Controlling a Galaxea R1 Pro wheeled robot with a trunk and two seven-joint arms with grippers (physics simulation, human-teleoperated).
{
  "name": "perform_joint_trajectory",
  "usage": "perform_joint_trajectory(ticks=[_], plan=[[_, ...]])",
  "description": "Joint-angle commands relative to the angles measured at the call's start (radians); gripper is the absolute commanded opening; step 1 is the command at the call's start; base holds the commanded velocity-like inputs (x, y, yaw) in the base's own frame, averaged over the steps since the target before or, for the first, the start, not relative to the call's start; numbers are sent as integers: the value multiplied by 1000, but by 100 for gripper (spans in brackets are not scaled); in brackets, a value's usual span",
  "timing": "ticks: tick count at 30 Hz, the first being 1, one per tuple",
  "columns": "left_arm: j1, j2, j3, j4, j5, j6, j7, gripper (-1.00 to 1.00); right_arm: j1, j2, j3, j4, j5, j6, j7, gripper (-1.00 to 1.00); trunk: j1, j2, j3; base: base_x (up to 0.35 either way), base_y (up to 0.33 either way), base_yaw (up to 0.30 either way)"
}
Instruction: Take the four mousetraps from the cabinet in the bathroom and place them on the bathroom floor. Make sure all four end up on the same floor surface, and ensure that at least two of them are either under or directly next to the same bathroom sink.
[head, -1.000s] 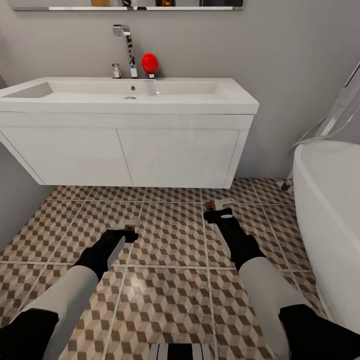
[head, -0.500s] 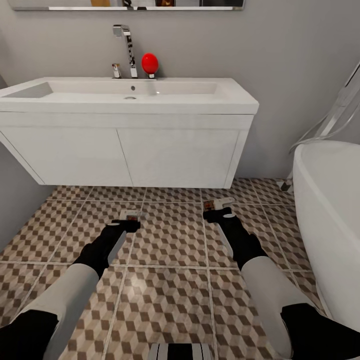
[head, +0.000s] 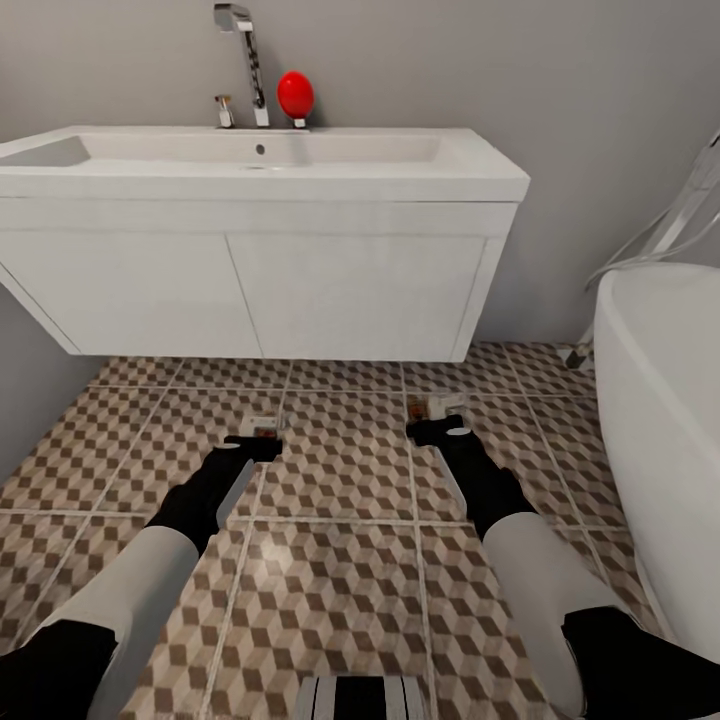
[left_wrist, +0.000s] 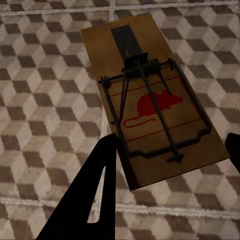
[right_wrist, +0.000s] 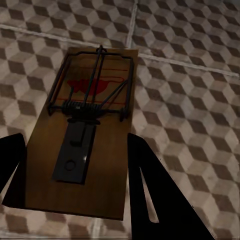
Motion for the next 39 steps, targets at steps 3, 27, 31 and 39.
perform_joint_trajectory(ticks=[3,27,31,39], plan=[[0,1,-5,-13,8,5,10,-100,0,0,2,-1,2,6,-2,-100,1,-1,-17,0,0,0],[0,-1,-5,-60,8,1,9,-100,0,1,4,3,1,6,-2,-100,12,-7,-149,0,0,0],[0,-1,-4,-64,8,2,9,-100,0,1,4,2,1,5,-2,-100,14,-8,-170,0,0,0],[-1,-2,-5,-91,7,0,9,-100,0,1,3,2,1,2,-2,-100,17,-9,-214,0,0,0]])
